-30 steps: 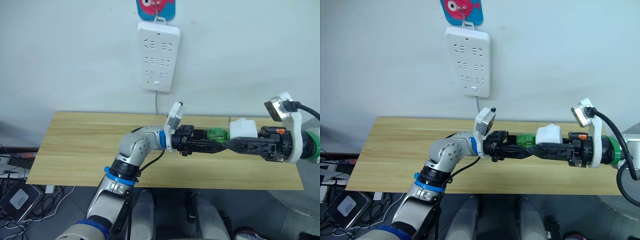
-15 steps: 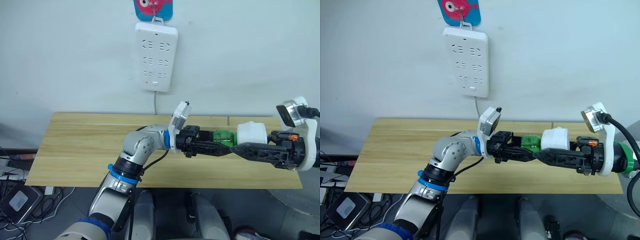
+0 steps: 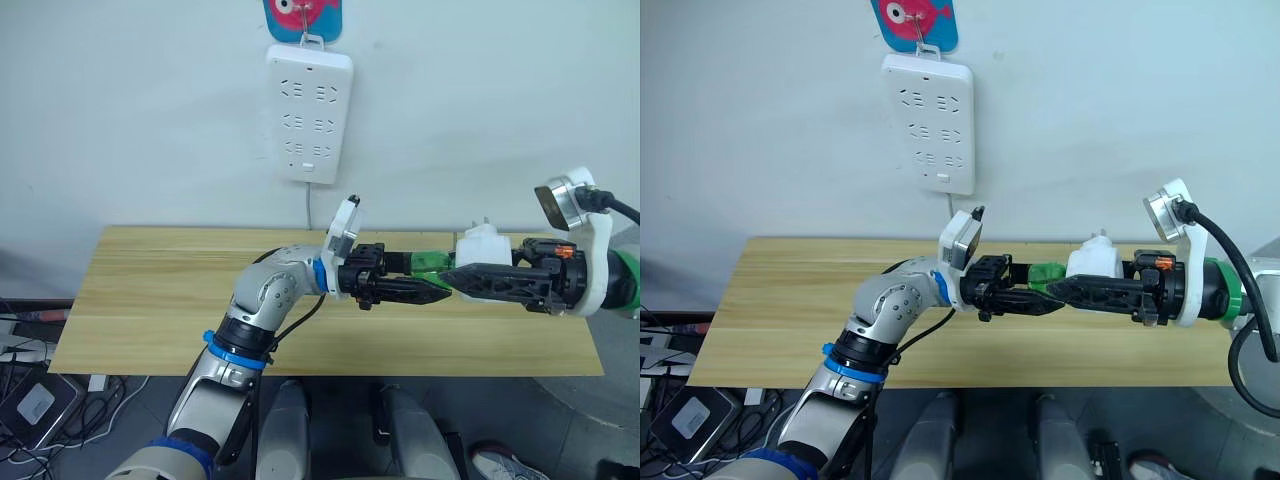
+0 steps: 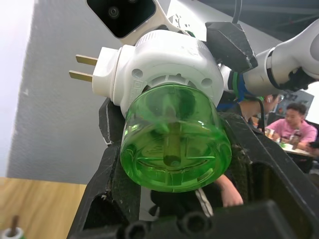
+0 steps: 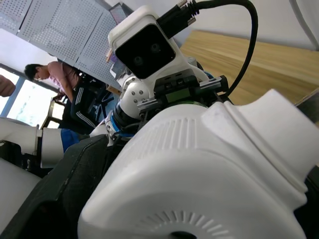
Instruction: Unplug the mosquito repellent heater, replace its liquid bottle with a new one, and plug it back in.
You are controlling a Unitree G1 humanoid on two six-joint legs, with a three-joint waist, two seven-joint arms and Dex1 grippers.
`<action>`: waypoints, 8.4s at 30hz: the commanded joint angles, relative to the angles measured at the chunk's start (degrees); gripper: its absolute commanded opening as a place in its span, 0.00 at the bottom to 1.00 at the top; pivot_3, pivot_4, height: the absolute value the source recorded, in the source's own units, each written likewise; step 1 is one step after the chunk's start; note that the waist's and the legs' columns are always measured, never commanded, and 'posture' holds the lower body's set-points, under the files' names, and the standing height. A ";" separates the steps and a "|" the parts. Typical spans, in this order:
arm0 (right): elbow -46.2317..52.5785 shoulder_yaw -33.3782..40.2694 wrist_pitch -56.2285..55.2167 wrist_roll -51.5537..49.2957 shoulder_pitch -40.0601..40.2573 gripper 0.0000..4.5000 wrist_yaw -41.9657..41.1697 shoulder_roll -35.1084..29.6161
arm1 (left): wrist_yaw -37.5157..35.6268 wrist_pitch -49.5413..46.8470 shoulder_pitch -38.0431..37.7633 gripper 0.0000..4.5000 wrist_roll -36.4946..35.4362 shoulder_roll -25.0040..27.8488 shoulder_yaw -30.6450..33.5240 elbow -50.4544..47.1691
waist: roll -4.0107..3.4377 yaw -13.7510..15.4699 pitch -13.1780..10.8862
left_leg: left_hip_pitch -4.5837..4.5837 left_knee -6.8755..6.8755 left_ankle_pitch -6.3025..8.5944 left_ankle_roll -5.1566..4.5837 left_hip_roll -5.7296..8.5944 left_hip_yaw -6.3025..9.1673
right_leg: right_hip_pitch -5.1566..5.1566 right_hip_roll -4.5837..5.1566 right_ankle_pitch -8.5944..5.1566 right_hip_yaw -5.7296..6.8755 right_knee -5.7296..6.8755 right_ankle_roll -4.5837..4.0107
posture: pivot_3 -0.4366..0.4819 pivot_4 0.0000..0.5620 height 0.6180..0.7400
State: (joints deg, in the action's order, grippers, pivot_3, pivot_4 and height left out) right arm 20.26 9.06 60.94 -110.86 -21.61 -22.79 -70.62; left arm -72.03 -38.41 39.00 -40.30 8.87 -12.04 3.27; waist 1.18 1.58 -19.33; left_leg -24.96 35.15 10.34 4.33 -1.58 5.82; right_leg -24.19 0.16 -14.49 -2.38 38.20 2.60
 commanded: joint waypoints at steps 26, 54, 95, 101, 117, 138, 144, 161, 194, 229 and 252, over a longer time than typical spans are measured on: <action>0.76 1.24 1.93 -2.14 -1.05 1.00 -0.94 0.59 | 1.08 1.97 0.62 0.50 0.99 -1.36 0.50 0.92 | 0.00 -0.07 0.00 | 0.01 0.00 0.00 0.00 0.00 0.00 | 0.00 0.00 0.00 0.00 0.02 0.00 | 0.63 0.56 1.00; -5.03 -0.34 7.91 -2.14 -11.22 1.00 -1.96 1.69 | -0.36 6.07 0.39 0.50 3.69 -0.55 -0.54 1.97 | 0.00 -0.08 0.00 | 0.00 -0.02 0.00 -0.01 0.00 0.00 | -0.01 -0.01 0.00 0.00 -0.01 0.00 | 0.63 0.56 1.00; -18.05 4.39 8.19 -2.14 -16.39 1.00 21.01 14.60 | -1.89 6.73 0.18 0.50 3.87 -0.46 -0.75 1.43 | 0.00 -0.14 0.00 | -0.02 -0.04 0.00 -0.01 0.00 -0.01 | -0.02 0.00 0.02 0.00 0.00 -0.03 | 0.63 0.57 1.00; -21.60 6.71 8.83 -2.14 -17.32 1.00 25.06 15.99 | -1.81 6.10 -0.08 0.50 3.71 -0.32 -0.59 0.92 | 0.00 -0.14 0.00 | -0.02 -0.07 0.00 -0.01 0.00 0.00 | -0.02 -0.01 0.09 0.01 -0.03 -0.16 | 0.64 0.57 1.00; -7.15 10.76 8.91 -0.69 7.61 0.18 16.88 8.94 | -1.63 3.30 1.53 0.50 2.22 1.83 1.37 1.46 | -0.01 -0.23 0.01 | 0.04 -0.08 0.02 -0.04 -0.06 0.00 | -0.05 -0.07 0.00 0.00 0.09 -0.01 | 0.65 0.55 1.00; 7.13 6.42 -2.43 -2.14 5.53 0.01 -5.59 2.24 | -3.00 9.05 1.79 0.50 7.77 1.35 -0.22 6.17 | -0.02 -0.20 0.01 | 0.03 -0.05 0.02 -0.04 -0.02 0.00 | 0.01 -0.03 0.00 0.01 -0.02 0.01 | 0.63 0.54 1.00; -0.65 0.49 -0.56 -2.14 -9.14 0.01 2.57 6.50 | -3.27 10.16 1.78 0.50 9.16 1.00 -0.73 6.88 | -0.02 -0.25 0.01 | 0.01 -0.05 0.02 -0.04 -0.03 0.00 | 0.00 -0.02 0.01 0.01 -0.05 0.01 | 0.62 0.54 1.00; -9.19 8.53 17.80 -2.14 -2.54 0.01 -4.42 -4.65 | -4.01 7.33 1.20 0.50 7.62 2.23 0.37 5.49 | -0.02 0.16 0.01 | -0.07 -0.12 0.03 -0.06 0.00 0.05 | -0.03 0.00 0.15 0.08 -0.14 -0.26 | 0.64 0.55 1.00; -13.05 7.61 2.64 27.82 8.81 0.01 -7.29 6.55 | -7.40 3.26 3.68 0.50 5.85 3.92 0.70 4.71 | -0.03 -0.41 0.02 | 0.12 0.22 0.03 -0.06 -0.05 -0.06 | -0.06 -0.09 -0.01 -0.07 0.44 0.01 | 0.65 0.55 1.00; 4.77 3.73 -0.79 -2.14 2.60 0.01 2.04 7.19 | -4.20 9.30 3.11 0.50 10.15 2.02 0.32 7.92 | -0.03 -0.16 0.02 | 0.06 0.14 0.03 -0.06 0.01 0.00 | -0.09 -0.03 -0.02 -0.03 0.43 0.02 | 0.63 0.53 1.00; -7.74 -5.15 3.69 9.05 -9.73 0.01 11.93 9.97 | -6.63 6.97 2.26 0.50 8.46 2.72 0.18 5.15 | -0.03 -0.18 0.02 | 0.03 0.09 0.03 -0.06 0.00 0.00 | -0.14 -0.02 -0.02 -0.02 0.40 0.00 | 0.64 0.55 1.00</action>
State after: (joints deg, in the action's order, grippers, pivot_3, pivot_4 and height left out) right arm 12.14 4.15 63.46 -103.11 -31.28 -10.03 -60.79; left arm -78.09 -31.68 41.09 -29.21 11.91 -13.14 11.52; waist 1.15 1.39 -19.31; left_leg -24.93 35.24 10.36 4.27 -1.58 5.81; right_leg -24.34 0.14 -14.52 -2.41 38.61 2.60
